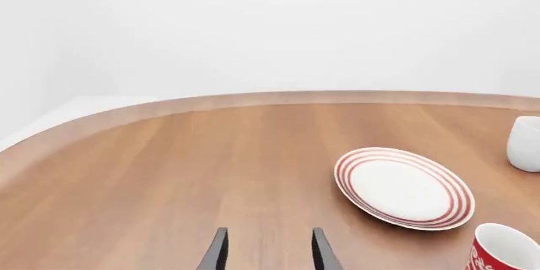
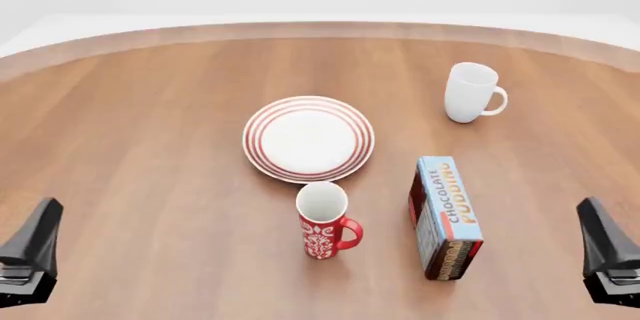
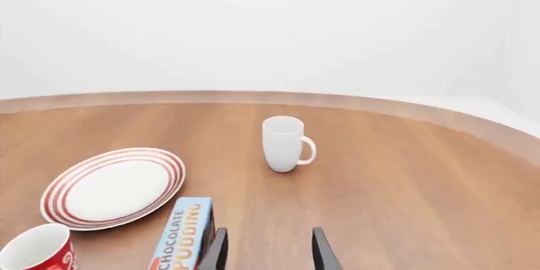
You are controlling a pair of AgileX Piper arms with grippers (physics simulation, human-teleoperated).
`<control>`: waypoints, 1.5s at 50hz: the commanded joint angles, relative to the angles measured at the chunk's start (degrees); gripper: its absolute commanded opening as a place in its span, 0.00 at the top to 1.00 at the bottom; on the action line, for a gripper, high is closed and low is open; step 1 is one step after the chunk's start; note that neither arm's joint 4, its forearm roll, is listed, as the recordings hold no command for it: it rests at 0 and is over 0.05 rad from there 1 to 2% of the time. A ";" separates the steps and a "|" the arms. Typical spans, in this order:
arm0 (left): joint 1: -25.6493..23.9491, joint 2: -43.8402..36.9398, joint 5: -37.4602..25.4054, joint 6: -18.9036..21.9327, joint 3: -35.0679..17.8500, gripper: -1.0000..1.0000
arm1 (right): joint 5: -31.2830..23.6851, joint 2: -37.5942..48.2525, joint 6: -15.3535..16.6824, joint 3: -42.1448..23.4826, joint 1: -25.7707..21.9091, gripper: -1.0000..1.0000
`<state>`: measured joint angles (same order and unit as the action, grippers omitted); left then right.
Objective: Pick up the red mug and put it on the plate
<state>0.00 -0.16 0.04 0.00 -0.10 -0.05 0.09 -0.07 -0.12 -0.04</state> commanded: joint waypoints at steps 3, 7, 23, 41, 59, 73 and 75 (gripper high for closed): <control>0.00 -0.25 0.06 0.00 -0.15 0.00 | -0.22 0.04 -0.33 -0.40 -0.30 0.00; 0.00 -0.25 0.06 0.00 -0.15 0.00 | -0.24 0.03 -0.82 -0.53 -0.71 0.00; 0.00 -0.25 0.06 0.00 -0.15 0.00 | -5.65 0.02 -0.13 -8.11 -5.96 0.00; 0.00 -0.25 0.06 0.00 -0.15 0.00 | -14.86 6.66 7.51 -20.86 -14.78 0.00; 0.00 -0.25 0.06 0.00 -0.15 0.00 | -20.51 16.16 7.06 -31.22 -22.24 0.00; 0.00 -0.25 0.06 0.00 -0.15 0.00 | -26.37 23.16 7.34 -39.06 -27.51 0.00; 0.00 -0.25 0.06 0.00 -0.15 0.00 | -27.83 24.94 8.09 -40.02 -28.06 0.00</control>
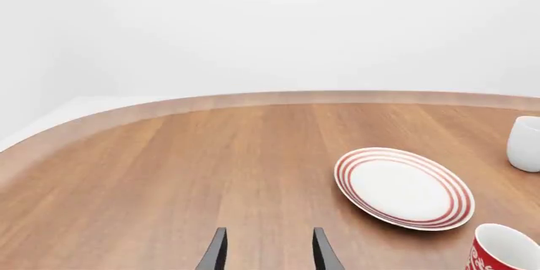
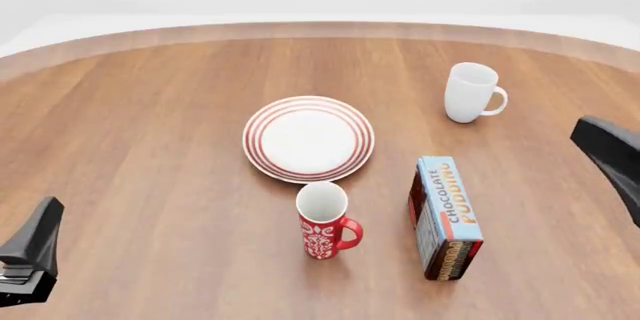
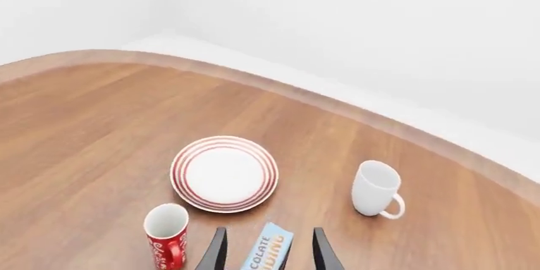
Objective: Pick up the red mug and put it on the plate
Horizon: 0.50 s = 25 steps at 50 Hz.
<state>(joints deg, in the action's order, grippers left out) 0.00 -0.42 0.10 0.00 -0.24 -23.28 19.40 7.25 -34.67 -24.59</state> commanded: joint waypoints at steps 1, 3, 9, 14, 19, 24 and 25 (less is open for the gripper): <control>0.00 0.00 0.00 0.00 0.00 0.00 | -5.00 5.97 0.45 -5.98 -3.50 0.00; 0.00 0.00 0.00 0.00 0.00 0.00 | -6.02 7.05 1.08 -7.02 -3.81 0.00; 0.00 0.00 0.00 0.00 0.00 0.00 | -8.49 9.65 3.06 -8.87 -4.32 0.00; 0.00 0.00 0.00 0.00 0.00 0.00 | -8.33 12.36 3.94 -9.98 -5.16 0.00; 0.00 0.00 0.00 0.00 0.00 0.00 | -7.75 15.85 3.70 -10.87 -7.49 0.00; 0.00 0.00 0.00 0.00 0.00 0.00 | -7.51 18.77 3.07 -11.83 -8.18 0.00; 0.00 0.00 0.00 0.00 0.00 0.00 | -7.56 19.12 2.98 -12.08 -8.38 0.00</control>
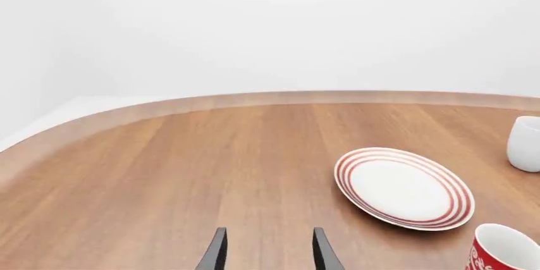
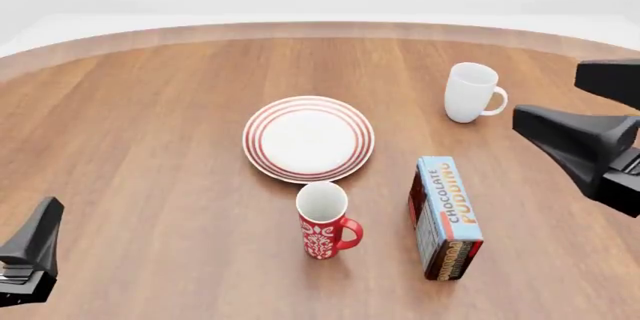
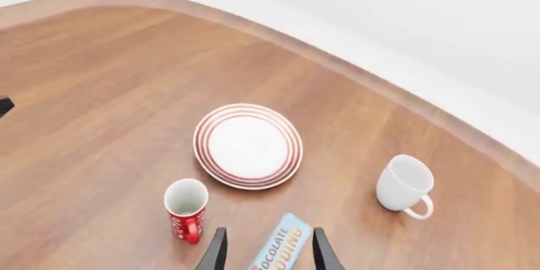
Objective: Pick up the red mug and put it on the plate
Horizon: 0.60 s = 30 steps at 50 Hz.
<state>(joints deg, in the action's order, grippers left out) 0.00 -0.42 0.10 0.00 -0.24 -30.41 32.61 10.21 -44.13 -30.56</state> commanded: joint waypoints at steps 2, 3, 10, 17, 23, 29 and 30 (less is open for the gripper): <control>0.00 0.00 0.00 0.00 0.00 0.00 | -0.37 6.79 0.06 -2.77 -2.45 0.00; 0.00 0.00 0.00 0.00 0.00 0.00 | -0.32 7.26 -0.01 -2.85 -2.53 0.00; 0.00 0.00 0.00 0.00 0.00 0.00 | -0.44 10.36 0.86 -3.77 -3.44 0.00; 0.00 0.00 0.00 0.00 0.00 0.00 | 0.49 13.49 2.24 -2.91 -4.24 0.00; 0.00 0.00 0.00 0.00 0.00 0.00 | 1.51 15.92 2.57 -3.04 -4.90 0.00; 0.00 0.00 0.00 0.00 0.00 0.00 | 2.63 17.27 0.83 -2.45 -6.40 0.00; 0.00 0.00 0.00 0.00 0.00 0.00 | 2.69 17.44 0.58 -2.20 -6.78 0.00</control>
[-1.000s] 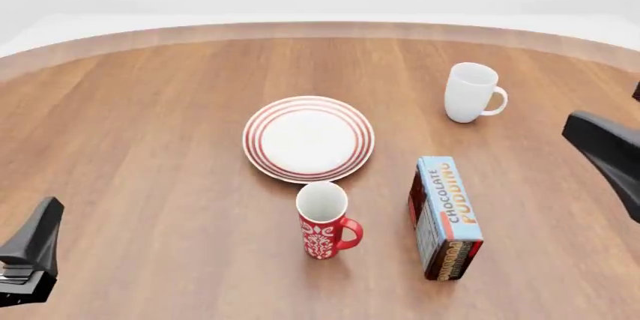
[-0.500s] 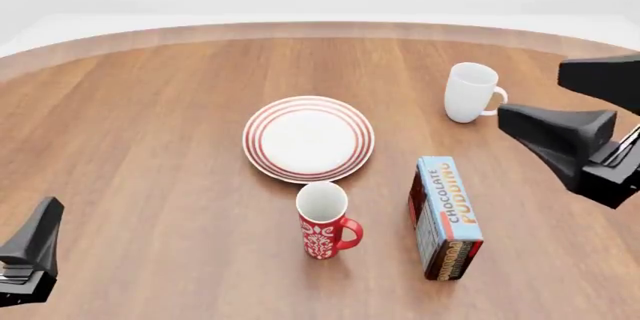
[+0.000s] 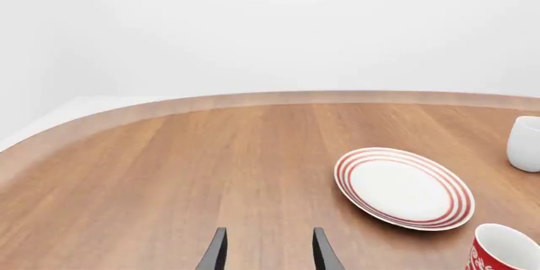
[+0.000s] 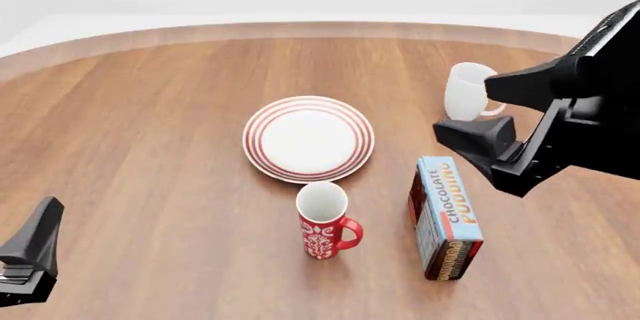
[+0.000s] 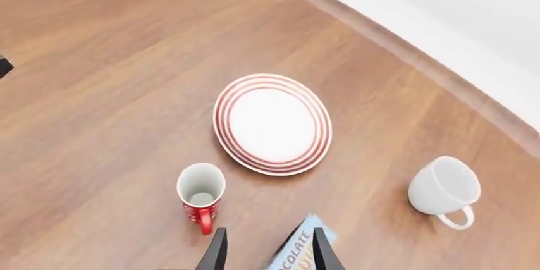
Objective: Pick up the red mug and put it on the plate
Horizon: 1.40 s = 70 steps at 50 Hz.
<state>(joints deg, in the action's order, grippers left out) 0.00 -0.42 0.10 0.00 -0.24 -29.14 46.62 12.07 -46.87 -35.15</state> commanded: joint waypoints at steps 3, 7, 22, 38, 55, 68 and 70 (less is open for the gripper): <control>0.00 0.00 0.00 0.00 0.00 0.00 | 1.77 3.70 -1.73 0.99 -2.51 0.00; 0.00 0.00 0.00 0.00 0.00 0.00 | 2.45 4.27 -1.71 2.19 -2.80 0.00; 0.00 0.00 0.00 0.00 0.00 0.00 | 4.96 5.52 -2.78 5.39 -4.06 0.00; 0.00 0.00 0.00 0.00 0.00 0.00 | 8.78 8.69 -4.74 7.43 -6.34 0.00; 0.00 0.00 0.00 0.00 0.00 0.00 | 12.18 11.10 -6.13 10.36 -7.02 0.00; 0.00 0.00 0.00 0.00 0.00 0.00 | 14.45 13.88 -7.17 11.53 -8.12 0.00; 0.00 0.00 0.00 0.00 0.00 0.00 | 14.76 14.36 -7.30 11.58 -8.30 0.00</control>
<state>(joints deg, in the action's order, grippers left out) 0.00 -0.42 0.10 0.00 -0.24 -16.04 59.03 5.49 -36.17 -42.73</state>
